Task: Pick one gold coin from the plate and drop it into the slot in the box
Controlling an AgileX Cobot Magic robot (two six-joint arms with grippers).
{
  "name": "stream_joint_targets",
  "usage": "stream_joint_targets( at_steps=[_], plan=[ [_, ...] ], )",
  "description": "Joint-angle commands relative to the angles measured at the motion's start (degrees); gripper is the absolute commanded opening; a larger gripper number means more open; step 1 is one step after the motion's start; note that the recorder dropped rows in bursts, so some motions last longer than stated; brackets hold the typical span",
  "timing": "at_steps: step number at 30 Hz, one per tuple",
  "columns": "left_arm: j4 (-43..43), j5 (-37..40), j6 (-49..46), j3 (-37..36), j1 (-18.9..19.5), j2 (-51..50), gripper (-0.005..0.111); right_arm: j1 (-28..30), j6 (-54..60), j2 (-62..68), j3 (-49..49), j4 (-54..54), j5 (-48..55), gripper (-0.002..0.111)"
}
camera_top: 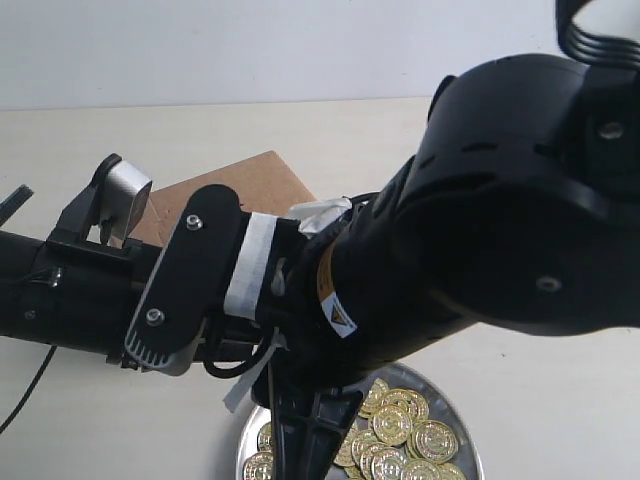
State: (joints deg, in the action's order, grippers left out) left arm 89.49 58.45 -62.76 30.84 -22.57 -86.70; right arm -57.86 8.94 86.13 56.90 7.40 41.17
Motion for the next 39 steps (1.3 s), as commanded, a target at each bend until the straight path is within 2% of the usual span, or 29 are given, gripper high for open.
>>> stream_joint_targets(
  at_steps=[1, 9, 21, 25, 27, 29, 31, 37, 39],
  plan=[
    [0.71, -0.21, 0.11, 0.45, -0.38, -0.03, 0.054, -0.08, -0.19, -0.39, 0.08, 0.52, -3.3, 0.024],
    [-1.62, 1.08, 0.11, 0.45, -0.38, -0.03, 0.054, -0.08, -5.85, -0.39, 0.08, 6.99, -3.48, 0.024],
    [1.12, -0.77, -0.26, 0.45, -0.38, -0.03, 0.054, -0.08, -6.49, -0.39, 0.08, 6.48, -3.59, 0.024],
    [1.49, -2.35, -0.61, 0.45, -3.44, -0.03, 0.054, -0.08, -6.54, -0.39, 0.08, 6.48, -3.73, 0.024],
    [1.6, -4.26, -0.61, 0.45, -4.03, -0.03, 0.049, -0.08, -6.54, -0.39, 0.08, 6.48, -3.73, 0.024],
    [2.62, -4.25, -0.71, 0.45, -4.03, -0.03, 0.038, -0.08, -6.54, -0.39, 0.08, 6.48, -3.73, 0.024],
    [2.88, -4.25, -1.42, 0.45, -4.03, -0.03, 0.033, -0.08, -6.54, -0.39, 0.08, 6.48, -3.73, 0.024],
    [3.36, -4.25, -1.96, 0.45, -4.03, -0.03, 0.033, -0.08, -6.54, -0.39, 0.08, 6.48, -3.73, 0.024],
    [3.72, -4.25, -2.52, 0.45, -4.03, -0.03, 0.027, -0.08, -6.54, -0.39, 0.08, 6.48, -3.73, 0.024]
  ],
)
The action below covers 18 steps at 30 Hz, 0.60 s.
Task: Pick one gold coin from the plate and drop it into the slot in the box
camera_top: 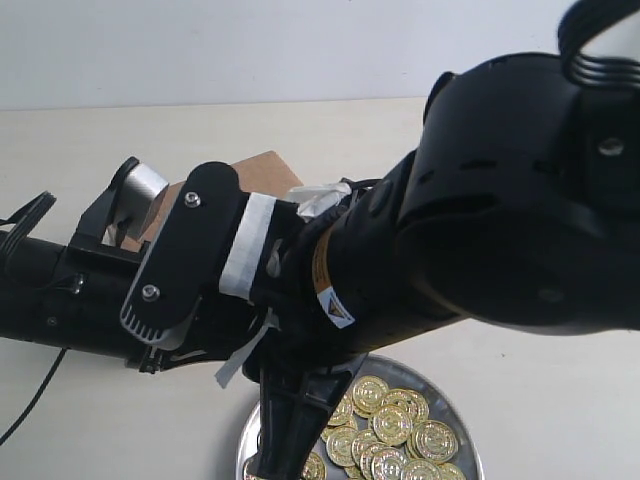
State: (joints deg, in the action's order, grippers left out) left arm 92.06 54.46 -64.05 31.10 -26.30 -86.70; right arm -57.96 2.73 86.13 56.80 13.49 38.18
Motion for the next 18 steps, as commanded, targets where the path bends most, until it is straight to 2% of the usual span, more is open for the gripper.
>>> stream_joint_targets(
  at_steps=[1, 3, 5, 11, 14, 15, 18],
  plan=[
    [1.25, -0.26, -1.63, 0.19, -0.3, -0.03, 0.023, 0.02, -0.33, -0.39, 0.18, 0.39, -0.74, 0.024],
    [1.25, -0.26, -1.76, 0.19, -0.3, -0.03, 0.008, 0.02, -0.33, -0.39, 0.18, 0.24, -0.74, 0.024],
    [1.25, -0.26, -2.23, 0.19, -0.3, -0.03, 0.0, 0.02, -0.33, -0.39, 0.18, 0.24, -0.74, 0.024],
    [1.13, -0.16, -2.23, 0.19, -0.3, -0.03, 0.0, 0.02, -0.33, -0.39, 0.18, 0.25, -0.74, 0.025],
    [1.13, -0.05, -2.23, 0.19, -0.3, -0.03, 0.0, 0.02, -0.33, -0.39, 0.18, -0.01, -0.36, 0.045],
    [1.13, -0.05, -2.23, 0.19, -0.3, -0.03, 0.0, 0.02, -0.33, -0.39, 0.18, 0.2, -0.05, 0.059],
    [1.13, -0.05, -2.23, 0.19, -0.3, -0.03, 0.0, 0.02, -0.33, -0.39, 0.18, 1.01, 1.07, 0.064]
  ],
)
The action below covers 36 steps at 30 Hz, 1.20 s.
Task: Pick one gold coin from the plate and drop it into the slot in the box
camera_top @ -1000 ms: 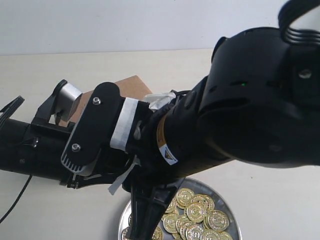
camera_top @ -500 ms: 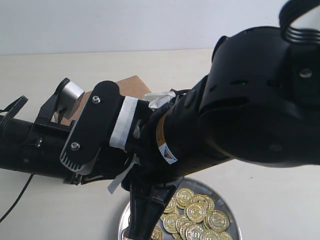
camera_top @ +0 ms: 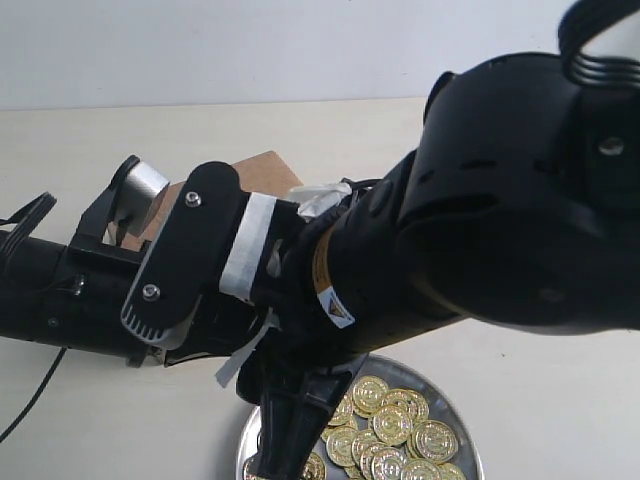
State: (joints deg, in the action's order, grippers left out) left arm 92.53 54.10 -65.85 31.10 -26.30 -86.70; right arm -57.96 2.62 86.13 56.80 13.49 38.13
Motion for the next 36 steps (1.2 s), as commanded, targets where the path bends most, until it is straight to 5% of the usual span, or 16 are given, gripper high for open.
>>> stream_joint_targets(
  at_steps=[1, 5, 8, 12, 20, 28, 36],
  plan=[
    [0.66, 0.31, -0.43, 0.19, -0.3, -0.03, 0.0, 0.02, -0.22, -0.39, 0.18, 1.41, 1.56, 0.064],
    [0.56, 0.31, -1.72, 0.19, -0.3, -0.03, 0.0, 0.02, -0.22, -0.75, 0.18, 3.65, 7.47, 0.06],
    [0.56, -0.07, -4.19, 0.46, -0.3, 0.07, 0.0, 0.02, -0.11, -2.24, 0.18, 3.25, 12.38, 0.04],
    [-3.89, 2.13, -2.63, 4.5, -0.3, 0.2, 0.0, 0.02, -0.11, -5.1, 0.18, 1.97, 16.57, 0.0],
    [-16.87, 2.61, 0.27, 15.29, 0.19, 4.25, 0.0, 0.02, -0.11, -9.01, 0.18, -6.52, 16.2, 0.0],
    [-39.64, -14.11, 3.41, 22.5, 1.84, 5.97, 0.0, 0.02, 0.17, -9.01, -6.9, -7.47, 12.51, 0.0],
    [-46.54, -24.59, -1.97, 22.84, 1.84, 2.05, 0.0, 0.02, 0.17, -9.01, -12.67, -7.47, 7.17, 0.0]
  ],
)
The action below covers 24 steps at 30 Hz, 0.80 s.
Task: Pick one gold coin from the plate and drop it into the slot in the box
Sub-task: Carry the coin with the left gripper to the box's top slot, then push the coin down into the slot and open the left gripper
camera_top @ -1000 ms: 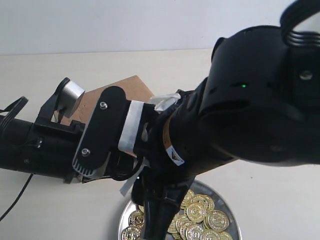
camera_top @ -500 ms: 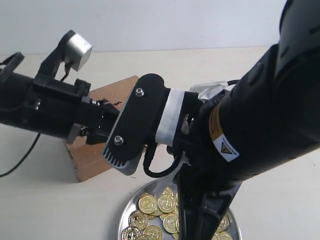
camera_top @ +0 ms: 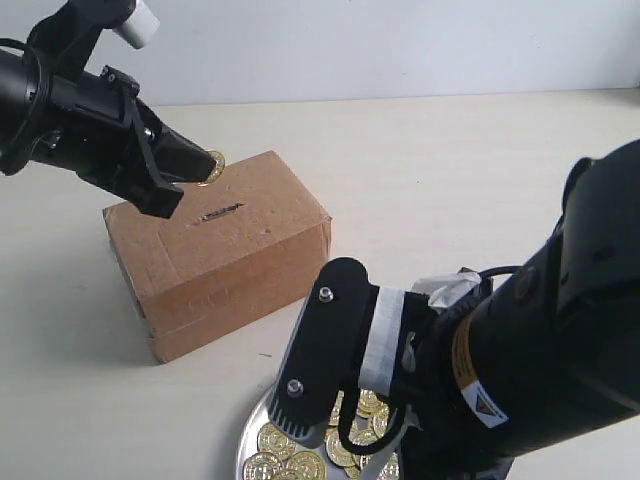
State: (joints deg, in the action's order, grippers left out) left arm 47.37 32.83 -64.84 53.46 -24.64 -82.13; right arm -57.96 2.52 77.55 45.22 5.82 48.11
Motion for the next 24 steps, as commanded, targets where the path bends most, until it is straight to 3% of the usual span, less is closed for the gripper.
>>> stream_joint_targets(
  at_steps=[1, 9, 24],
  plan=[
    [-1.97, -3.22, -2.97, 1.51, 0.17, -4.84, 0.0, 0.02, 0.27, -0.43, -1.09, 0.2, -3.2, 0.0],
    [-6.95, -1.76, -2.97, 7.16, 0.28, -12.2, 0.0, 0.02, 0.38, -0.43, -1.09, 0.2, -3.85, 0.0],
    [-8.58, 0.84, -4.03, 7.49, 1.88, -15.39, 0.0, 0.02, 0.48, -0.43, -1.09, 0.2, -3.95, 0.0]
  ],
)
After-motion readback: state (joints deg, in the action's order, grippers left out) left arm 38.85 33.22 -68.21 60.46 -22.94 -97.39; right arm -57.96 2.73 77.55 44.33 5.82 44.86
